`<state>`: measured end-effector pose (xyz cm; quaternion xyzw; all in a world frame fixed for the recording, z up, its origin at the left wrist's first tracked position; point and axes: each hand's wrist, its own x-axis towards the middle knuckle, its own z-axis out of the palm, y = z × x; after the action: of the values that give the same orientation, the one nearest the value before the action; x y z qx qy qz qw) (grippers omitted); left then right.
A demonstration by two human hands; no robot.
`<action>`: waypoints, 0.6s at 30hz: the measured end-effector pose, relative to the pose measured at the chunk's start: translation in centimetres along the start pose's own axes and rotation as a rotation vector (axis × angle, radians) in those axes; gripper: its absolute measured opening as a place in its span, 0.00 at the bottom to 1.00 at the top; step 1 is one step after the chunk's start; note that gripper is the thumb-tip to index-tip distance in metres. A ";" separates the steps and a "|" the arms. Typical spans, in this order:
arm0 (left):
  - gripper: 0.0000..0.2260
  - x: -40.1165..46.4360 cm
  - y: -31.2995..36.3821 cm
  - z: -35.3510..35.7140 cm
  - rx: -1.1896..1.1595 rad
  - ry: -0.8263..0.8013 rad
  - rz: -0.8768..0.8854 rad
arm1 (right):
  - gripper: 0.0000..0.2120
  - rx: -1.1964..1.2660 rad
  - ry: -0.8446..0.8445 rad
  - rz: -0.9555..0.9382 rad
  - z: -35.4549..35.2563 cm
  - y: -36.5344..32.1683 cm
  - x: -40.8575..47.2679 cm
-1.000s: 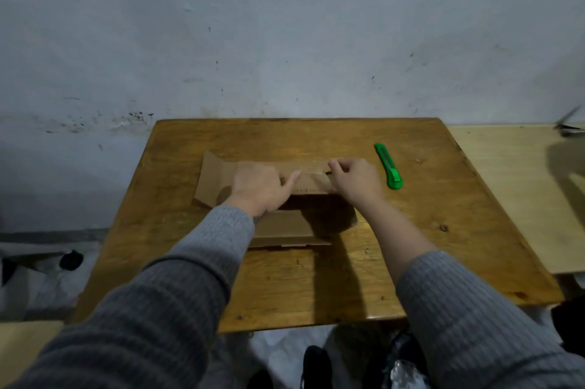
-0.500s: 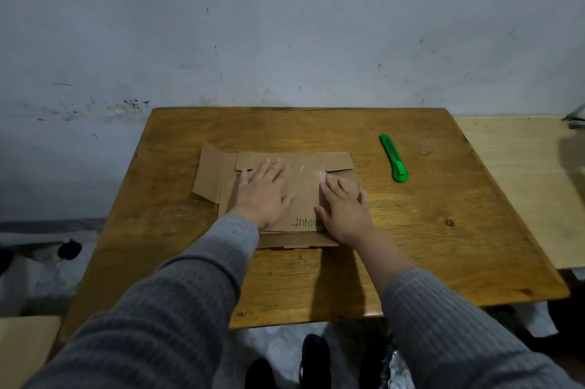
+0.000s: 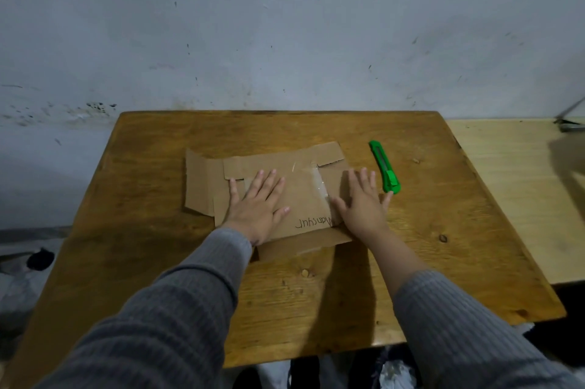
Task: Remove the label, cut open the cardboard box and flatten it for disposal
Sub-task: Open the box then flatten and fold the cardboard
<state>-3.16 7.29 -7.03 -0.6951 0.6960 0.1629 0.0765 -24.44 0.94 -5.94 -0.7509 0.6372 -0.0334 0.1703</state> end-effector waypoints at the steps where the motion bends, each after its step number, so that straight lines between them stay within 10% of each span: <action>1: 0.28 0.2 -0.1 0.0 -0.003 0.003 0.004 | 0.35 0.041 0.015 0.064 0.0 0.5 -0.1; 12: 0.29 0.3 -0.5 -0.1 -0.036 0.024 0.022 | 0.31 0.142 0.066 0.034 -0.3 0.8 -1.1; 18: 0.29 0.3 -0.6 0.2 -0.044 0.032 0.033 | 0.30 0.229 0.130 -0.283 0.4 1.7 -6.3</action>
<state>-2.58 7.05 -7.36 -0.6874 0.7049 0.1686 0.0474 -27.12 6.85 -5.78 -0.8049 0.5270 -0.1778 0.2068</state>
